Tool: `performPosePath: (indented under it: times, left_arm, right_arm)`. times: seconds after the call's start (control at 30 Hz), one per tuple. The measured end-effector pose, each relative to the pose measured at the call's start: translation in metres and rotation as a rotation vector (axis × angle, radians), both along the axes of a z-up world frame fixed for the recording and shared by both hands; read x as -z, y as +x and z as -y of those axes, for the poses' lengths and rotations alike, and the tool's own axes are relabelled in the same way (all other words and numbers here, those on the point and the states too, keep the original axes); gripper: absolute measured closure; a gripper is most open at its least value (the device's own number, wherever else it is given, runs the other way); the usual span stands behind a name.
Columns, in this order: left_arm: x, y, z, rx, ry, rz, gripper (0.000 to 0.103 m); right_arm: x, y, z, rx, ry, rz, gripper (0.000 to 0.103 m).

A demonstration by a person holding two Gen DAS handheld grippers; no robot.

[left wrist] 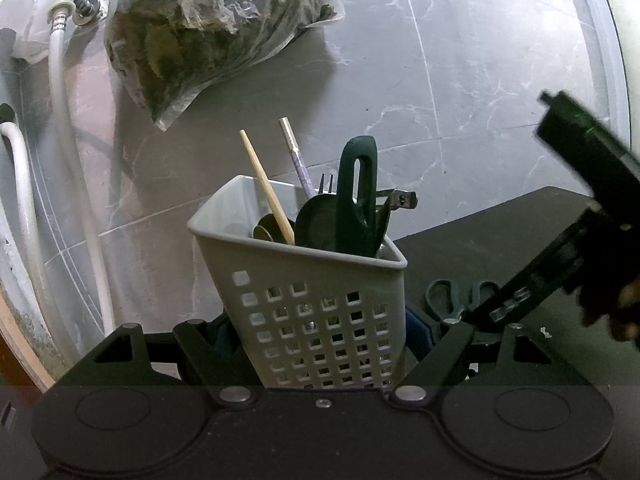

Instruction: Organize utensils

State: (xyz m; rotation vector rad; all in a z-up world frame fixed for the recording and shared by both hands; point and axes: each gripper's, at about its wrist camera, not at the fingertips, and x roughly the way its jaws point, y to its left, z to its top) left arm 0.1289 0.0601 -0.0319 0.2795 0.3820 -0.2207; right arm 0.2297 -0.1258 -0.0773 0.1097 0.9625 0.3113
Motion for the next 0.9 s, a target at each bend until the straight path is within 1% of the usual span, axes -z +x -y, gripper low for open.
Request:
performPosePath:
  times: [0.07,0.1,0.13,0.17,0.2,0.23,0.27,0.3,0.4,0.47,0.57,0.67,0.73,0.8,0.9]
  left_arm:
    - [0.0,0.0,0.0,0.002,-0.001,0.001,0.022]
    - [0.0,0.0,-0.001,0.004,-0.002,0.001,0.022]
    - [0.0,0.0,-0.001,0.006,-0.003,0.002,0.022]
    - [0.0,0.0,-0.001,0.009,-0.004,0.003,0.022]
    - [0.001,0.0,-0.002,0.01,-0.004,0.004,0.022]
    - [0.001,0.0,-0.002,0.012,-0.005,0.005,0.022]
    - [0.001,0.0,-0.002,0.013,-0.007,0.005,0.022]
    - [0.001,0.0,-0.003,0.014,-0.008,0.006,0.022]
    - [0.002,0.0,-0.003,0.015,-0.012,0.008,0.022]
    - [0.002,0.0,-0.004,0.017,-0.015,0.008,0.022]
    - [0.002,-0.001,-0.004,0.018,-0.015,0.008,0.022]
    - [0.002,-0.001,-0.004,0.018,-0.016,0.008,0.022]
    - [0.002,-0.001,-0.004,0.019,-0.016,0.008,0.022]
    - [0.002,-0.001,-0.005,0.021,-0.016,0.009,0.022]
    - [0.002,-0.001,-0.005,0.024,-0.015,0.009,0.022]
  right_arm:
    - [0.0,0.009,-0.007,-0.013,-0.043,0.011,0.014]
    - [0.001,0.014,-0.01,-0.016,-0.06,0.017,0.019]
    - [0.001,0.018,-0.013,-0.029,-0.098,0.033,0.023]
    - [0.0,0.02,-0.016,-0.043,-0.136,0.047,0.038]
    - [0.0,0.023,-0.019,-0.071,-0.177,0.057,0.045]
    - [-0.002,0.024,-0.021,-0.101,-0.203,0.063,0.049]
    - [-0.003,0.026,-0.022,-0.114,-0.201,0.057,0.056]
    - [-0.005,0.028,-0.023,-0.123,-0.209,0.047,0.06]
    - [-0.007,0.032,-0.022,-0.141,-0.21,0.032,0.063]
    - [-0.007,0.031,-0.016,-0.134,-0.189,0.033,0.065]
    - [-0.007,0.028,-0.004,-0.098,-0.12,0.039,0.065]
    - [-0.013,0.015,0.015,-0.065,-0.064,0.07,0.065]
    - [-0.02,0.007,0.027,-0.034,-0.022,0.101,0.065]
    - [-0.031,-0.004,0.042,0.006,0.038,0.156,0.066]
    - [-0.06,-0.03,0.057,0.054,0.109,0.306,0.067]
